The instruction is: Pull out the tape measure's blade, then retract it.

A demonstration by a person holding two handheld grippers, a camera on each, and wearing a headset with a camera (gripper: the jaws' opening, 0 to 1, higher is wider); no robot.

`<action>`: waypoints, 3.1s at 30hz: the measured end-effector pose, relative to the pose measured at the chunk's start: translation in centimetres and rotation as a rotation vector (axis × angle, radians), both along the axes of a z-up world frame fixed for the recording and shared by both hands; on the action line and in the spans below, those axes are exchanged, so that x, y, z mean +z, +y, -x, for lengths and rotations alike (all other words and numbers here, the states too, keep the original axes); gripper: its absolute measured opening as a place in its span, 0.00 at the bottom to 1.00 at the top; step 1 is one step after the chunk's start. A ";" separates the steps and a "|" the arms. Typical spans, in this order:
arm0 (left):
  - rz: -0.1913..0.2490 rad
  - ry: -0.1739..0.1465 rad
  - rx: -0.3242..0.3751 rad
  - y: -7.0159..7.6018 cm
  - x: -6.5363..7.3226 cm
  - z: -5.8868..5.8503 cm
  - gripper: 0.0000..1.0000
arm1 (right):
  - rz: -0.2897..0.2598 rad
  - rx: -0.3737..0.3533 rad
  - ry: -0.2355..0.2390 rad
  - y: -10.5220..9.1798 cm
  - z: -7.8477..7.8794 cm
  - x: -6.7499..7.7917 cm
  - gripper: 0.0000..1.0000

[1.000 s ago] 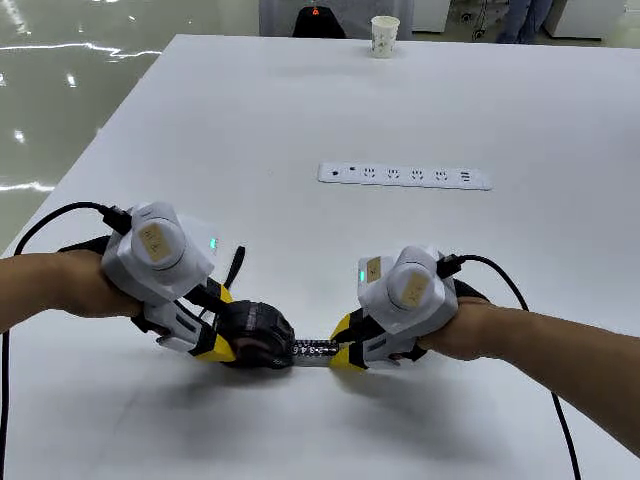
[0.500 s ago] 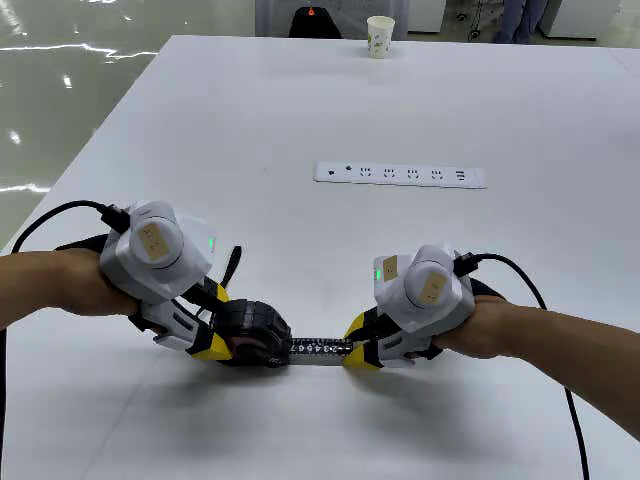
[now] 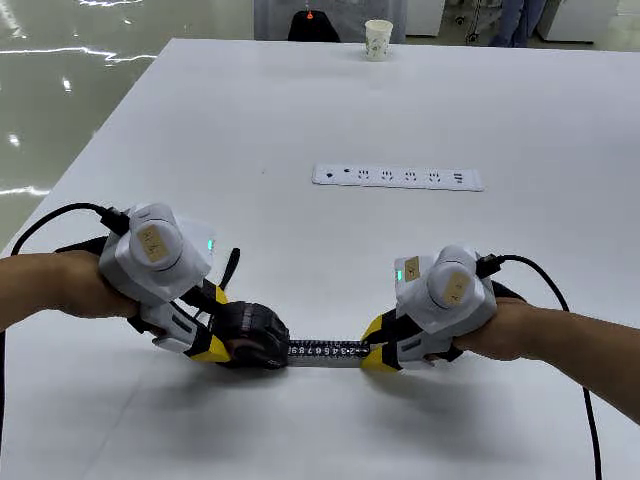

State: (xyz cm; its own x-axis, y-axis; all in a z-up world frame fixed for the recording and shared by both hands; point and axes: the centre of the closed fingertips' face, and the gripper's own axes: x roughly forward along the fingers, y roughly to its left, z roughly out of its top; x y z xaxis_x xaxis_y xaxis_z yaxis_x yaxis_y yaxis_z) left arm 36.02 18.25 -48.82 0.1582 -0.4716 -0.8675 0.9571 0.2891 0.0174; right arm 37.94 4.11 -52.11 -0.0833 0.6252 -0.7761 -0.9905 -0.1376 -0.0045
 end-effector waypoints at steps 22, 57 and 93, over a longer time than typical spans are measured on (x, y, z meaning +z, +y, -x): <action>-0.004 0.001 -0.001 -0.4 0.4 0.6 0.25 | 0.019 -0.024 0.000 -2.8 -0.5 0.0 0.09; -0.015 0.002 -0.008 -0.3 0.5 0.6 0.25 | 0.082 -0.054 -0.001 -8.8 -1.2 -0.1 0.09; -0.030 -0.006 -0.015 0.0 0.0 0.0 0.26 | 0.142 -0.075 0.009 -12.8 -1.7 0.0 0.10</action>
State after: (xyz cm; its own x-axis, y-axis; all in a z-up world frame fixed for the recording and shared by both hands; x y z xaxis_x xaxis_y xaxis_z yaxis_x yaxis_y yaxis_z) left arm 36.02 18.24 -48.86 0.1566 -0.4474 -0.8805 0.9613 0.2735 0.0320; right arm 39.64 -8.71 -52.07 -0.0476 0.5140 -0.8565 -0.9979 -0.0620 0.0183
